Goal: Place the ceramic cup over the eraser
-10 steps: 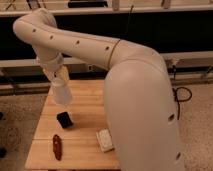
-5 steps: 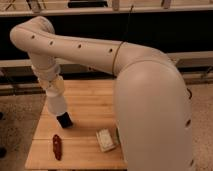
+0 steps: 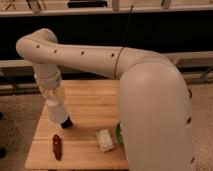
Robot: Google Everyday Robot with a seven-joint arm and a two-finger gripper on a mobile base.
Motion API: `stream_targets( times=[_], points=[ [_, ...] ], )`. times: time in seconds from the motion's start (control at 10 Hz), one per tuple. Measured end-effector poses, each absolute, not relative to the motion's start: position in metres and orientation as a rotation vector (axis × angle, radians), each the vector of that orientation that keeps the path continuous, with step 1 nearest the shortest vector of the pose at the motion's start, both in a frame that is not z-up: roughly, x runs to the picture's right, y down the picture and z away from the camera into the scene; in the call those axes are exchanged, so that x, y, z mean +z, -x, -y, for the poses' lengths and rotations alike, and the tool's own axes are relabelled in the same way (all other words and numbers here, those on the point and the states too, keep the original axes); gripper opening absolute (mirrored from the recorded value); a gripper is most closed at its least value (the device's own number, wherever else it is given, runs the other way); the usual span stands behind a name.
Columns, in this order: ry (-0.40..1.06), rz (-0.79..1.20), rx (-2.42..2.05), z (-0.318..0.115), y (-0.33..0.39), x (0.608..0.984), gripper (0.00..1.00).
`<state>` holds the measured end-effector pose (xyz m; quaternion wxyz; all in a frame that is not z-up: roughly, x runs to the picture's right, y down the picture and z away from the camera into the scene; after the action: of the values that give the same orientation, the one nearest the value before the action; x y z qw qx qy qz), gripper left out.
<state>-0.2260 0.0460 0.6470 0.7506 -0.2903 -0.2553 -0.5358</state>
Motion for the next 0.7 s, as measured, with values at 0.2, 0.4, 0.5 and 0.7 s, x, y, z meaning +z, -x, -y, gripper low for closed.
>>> stream_targets(
  times=[0.2, 0.4, 0.5, 0.7],
  points=[
    [0.640, 0.555, -1.170, -0.048, 0.228, 0.653, 0.01],
    [0.644, 0.539, -1.174, -0.050, 0.230, 0.662, 0.01],
    [0.650, 0.529, -1.177, -0.053, 0.229, 0.667, 0.01],
    [0.663, 0.517, -1.179, -0.060, 0.227, 0.676, 0.01]
  ],
)
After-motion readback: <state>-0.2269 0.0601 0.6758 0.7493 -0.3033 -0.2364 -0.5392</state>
